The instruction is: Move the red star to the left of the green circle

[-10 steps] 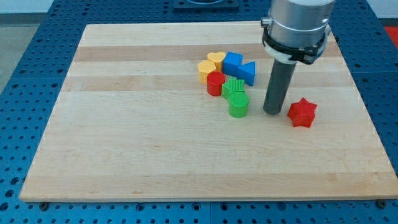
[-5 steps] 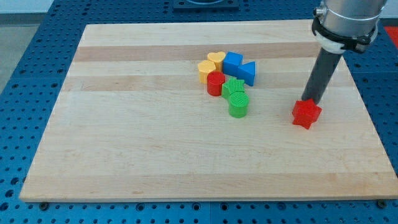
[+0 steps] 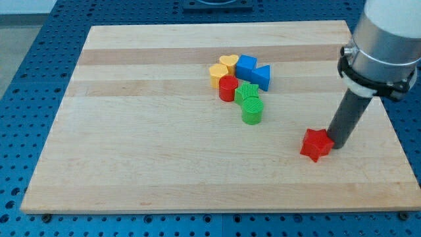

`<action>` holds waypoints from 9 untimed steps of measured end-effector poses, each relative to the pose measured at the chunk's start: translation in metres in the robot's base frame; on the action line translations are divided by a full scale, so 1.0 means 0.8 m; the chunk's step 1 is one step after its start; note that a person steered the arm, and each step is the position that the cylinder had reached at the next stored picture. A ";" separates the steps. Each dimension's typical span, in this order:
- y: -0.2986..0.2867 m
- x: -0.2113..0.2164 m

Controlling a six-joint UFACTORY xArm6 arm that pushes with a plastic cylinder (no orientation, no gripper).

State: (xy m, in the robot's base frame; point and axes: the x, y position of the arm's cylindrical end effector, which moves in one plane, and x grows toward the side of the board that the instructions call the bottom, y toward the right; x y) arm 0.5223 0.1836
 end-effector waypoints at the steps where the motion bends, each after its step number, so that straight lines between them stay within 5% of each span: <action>1: -0.011 0.020; 9: -0.177 0.021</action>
State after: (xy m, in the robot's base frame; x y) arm 0.5395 0.0424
